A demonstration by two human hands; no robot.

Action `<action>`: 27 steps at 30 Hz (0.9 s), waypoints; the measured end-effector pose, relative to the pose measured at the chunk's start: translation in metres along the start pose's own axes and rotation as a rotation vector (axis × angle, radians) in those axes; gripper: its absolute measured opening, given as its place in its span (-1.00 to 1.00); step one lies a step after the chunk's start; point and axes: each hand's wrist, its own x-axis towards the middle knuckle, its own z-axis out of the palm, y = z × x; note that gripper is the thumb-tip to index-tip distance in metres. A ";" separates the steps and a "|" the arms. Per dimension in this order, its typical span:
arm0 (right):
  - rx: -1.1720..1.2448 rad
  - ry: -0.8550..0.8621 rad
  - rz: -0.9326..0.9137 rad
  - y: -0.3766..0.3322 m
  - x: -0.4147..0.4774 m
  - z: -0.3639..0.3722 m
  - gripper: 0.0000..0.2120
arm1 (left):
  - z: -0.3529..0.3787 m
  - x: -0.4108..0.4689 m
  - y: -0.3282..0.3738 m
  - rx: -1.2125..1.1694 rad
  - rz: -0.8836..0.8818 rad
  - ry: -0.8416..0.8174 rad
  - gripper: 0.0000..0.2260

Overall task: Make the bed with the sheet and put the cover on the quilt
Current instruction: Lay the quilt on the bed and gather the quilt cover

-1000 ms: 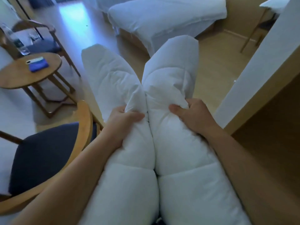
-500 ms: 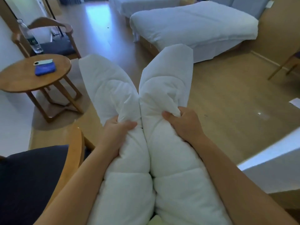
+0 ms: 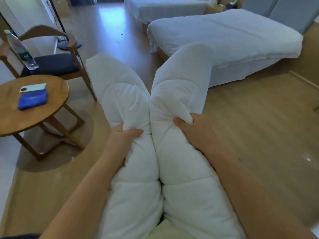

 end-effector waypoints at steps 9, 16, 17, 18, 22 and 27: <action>0.055 -0.027 0.041 -0.055 0.254 0.061 -0.65 | 0.004 0.242 0.117 0.009 -0.047 -0.039 -0.96; 0.084 -0.103 0.027 -0.059 0.494 0.128 -0.60 | 0.025 0.459 0.180 0.040 -0.077 0.088 -0.92; 0.086 -0.131 0.018 -0.069 0.530 0.135 -0.60 | 0.027 0.488 0.197 0.035 -0.080 0.115 -0.91; 0.089 -0.156 0.007 -0.080 0.566 0.141 -0.59 | 0.028 0.517 0.214 0.029 -0.072 0.139 -0.91; 0.078 -0.227 -0.021 -0.114 0.686 0.167 -0.60 | 0.023 0.615 0.260 0.008 -0.083 0.218 -0.93; 0.043 -0.275 -0.074 -0.140 0.830 0.206 -0.60 | 0.018 0.752 0.301 0.002 -0.075 0.260 -0.86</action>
